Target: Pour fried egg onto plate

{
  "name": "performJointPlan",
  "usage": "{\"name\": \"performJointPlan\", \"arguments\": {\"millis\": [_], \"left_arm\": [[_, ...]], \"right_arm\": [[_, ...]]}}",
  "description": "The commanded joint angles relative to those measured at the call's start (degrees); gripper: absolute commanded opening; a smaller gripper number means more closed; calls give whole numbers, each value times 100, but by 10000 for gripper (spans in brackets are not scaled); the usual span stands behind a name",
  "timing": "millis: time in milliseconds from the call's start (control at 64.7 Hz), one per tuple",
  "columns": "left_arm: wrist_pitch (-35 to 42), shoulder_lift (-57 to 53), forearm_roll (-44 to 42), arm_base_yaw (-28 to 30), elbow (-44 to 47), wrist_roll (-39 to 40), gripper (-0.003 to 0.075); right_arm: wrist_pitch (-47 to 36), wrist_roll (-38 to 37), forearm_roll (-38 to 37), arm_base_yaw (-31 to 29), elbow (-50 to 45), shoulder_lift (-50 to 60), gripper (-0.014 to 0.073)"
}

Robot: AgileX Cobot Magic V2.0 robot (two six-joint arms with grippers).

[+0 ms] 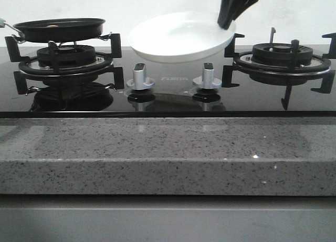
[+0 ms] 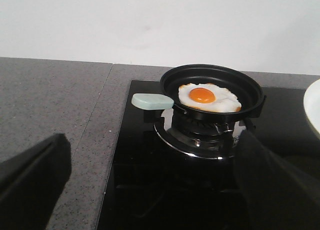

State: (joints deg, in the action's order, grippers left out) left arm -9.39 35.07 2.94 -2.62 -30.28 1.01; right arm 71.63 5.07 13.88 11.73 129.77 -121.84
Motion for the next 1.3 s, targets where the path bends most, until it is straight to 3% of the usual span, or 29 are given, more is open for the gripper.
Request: {"name": "performJointPlan", "arguments": {"millis": [0, 185, 680, 1282], "left_arm": [[501, 26, 43, -47, -211, 52, 652], [501, 26, 43, -47, -211, 52, 652], [501, 26, 43, -47, -211, 52, 652], [458, 26, 62, -47, -211, 52, 652]], "right_arm": [[485, -7, 391, -27, 86, 555, -61], [326, 178, 807, 36, -605, 974, -61], [-1583, 655, 1241, 279, -4175, 2686, -61], [-1514, 695, 1255, 279, -4326, 2756, -61]]}}
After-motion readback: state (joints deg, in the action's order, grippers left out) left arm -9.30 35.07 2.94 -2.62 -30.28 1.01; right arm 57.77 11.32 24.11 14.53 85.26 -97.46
